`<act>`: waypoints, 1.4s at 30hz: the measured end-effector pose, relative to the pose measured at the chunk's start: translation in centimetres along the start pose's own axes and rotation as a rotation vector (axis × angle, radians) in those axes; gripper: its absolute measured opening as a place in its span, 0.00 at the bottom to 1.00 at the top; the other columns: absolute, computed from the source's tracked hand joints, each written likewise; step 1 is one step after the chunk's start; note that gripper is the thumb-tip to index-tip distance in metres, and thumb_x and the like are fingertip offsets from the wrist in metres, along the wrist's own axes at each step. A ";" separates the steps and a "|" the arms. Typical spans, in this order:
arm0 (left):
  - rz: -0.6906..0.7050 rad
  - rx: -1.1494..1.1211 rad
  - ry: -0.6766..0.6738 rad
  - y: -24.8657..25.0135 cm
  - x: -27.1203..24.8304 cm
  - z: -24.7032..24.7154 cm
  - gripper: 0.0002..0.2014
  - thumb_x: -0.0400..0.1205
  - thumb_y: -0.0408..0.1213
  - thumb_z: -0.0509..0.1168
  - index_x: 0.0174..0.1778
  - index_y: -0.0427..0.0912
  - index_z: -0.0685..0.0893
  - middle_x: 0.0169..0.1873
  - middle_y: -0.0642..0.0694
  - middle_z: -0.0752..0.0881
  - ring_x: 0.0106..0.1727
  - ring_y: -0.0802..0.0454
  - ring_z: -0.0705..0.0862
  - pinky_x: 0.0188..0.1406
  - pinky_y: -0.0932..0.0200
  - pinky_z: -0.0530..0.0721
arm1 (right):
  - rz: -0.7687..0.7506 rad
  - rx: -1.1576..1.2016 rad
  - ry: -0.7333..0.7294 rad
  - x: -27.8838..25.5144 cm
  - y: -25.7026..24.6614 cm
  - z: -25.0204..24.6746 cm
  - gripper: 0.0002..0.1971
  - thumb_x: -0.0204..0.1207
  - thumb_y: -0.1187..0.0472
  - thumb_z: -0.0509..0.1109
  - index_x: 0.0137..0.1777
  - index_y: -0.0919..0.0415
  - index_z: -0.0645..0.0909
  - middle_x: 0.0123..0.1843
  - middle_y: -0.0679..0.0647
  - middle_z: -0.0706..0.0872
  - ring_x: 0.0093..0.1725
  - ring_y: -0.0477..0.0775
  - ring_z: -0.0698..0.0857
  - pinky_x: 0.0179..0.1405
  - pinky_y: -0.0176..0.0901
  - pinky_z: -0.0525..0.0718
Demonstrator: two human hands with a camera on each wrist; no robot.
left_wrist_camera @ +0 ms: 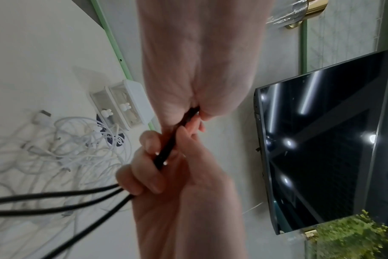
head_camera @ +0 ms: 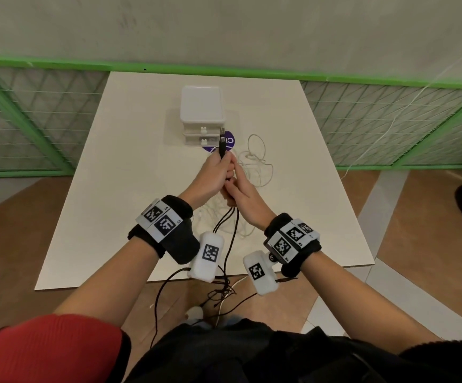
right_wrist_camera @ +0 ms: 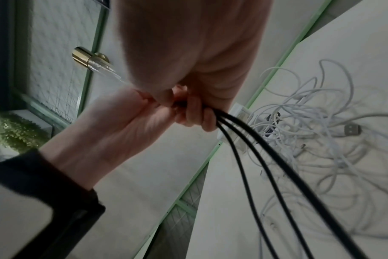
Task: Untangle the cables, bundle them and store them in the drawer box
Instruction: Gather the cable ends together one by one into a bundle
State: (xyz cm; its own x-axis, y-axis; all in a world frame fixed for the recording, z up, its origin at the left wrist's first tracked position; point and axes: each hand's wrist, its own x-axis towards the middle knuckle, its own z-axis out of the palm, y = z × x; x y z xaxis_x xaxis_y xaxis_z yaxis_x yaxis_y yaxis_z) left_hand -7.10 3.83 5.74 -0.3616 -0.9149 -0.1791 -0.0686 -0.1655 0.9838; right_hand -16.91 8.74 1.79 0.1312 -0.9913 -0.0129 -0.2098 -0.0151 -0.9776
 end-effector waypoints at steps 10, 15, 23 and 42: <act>-0.023 0.144 0.200 -0.5 2.2 -3.2 0.11 0.88 0.40 0.48 0.43 0.41 0.69 0.29 0.51 0.67 0.26 0.57 0.66 0.25 0.67 0.70 | 0.305 -0.705 0.207 5.1 4.4 -6.5 0.15 0.76 0.73 0.58 0.56 0.67 0.84 0.55 0.66 0.86 0.56 0.64 0.83 0.52 0.41 0.76; -0.002 0.225 0.216 -0.5 2.8 -3.7 0.14 0.88 0.38 0.47 0.36 0.48 0.68 0.28 0.50 0.69 0.27 0.55 0.68 0.33 0.59 0.72 | 0.454 -0.742 0.114 5.0 9.5 -4.8 0.12 0.76 0.70 0.63 0.56 0.69 0.83 0.58 0.66 0.85 0.58 0.65 0.83 0.56 0.46 0.78; -0.069 0.170 0.215 -0.9 3.8 -4.5 0.15 0.88 0.38 0.47 0.36 0.47 0.69 0.28 0.49 0.68 0.26 0.55 0.67 0.28 0.62 0.71 | 0.466 -0.551 0.265 4.4 12.0 -3.4 0.04 0.71 0.67 0.68 0.45 0.65 0.78 0.43 0.64 0.85 0.42 0.62 0.83 0.41 0.45 0.80; -0.128 0.194 0.205 -1.5 4.8 -9.3 0.14 0.87 0.35 0.48 0.36 0.46 0.69 0.25 0.49 0.64 0.24 0.53 0.63 0.20 0.68 0.68 | 0.182 -0.890 0.039 7.4 3.7 0.3 0.09 0.77 0.70 0.60 0.52 0.68 0.81 0.51 0.63 0.86 0.51 0.63 0.84 0.49 0.48 0.81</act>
State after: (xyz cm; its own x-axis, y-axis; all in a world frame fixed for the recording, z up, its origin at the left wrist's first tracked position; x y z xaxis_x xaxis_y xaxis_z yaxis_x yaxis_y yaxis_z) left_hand -0.10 -3.71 3.48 -0.1446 -0.9498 -0.2776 -0.2844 -0.2288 0.9310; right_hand -16.41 1.35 -1.99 -0.0069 -0.9917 -0.1286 -0.8968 0.0631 -0.4379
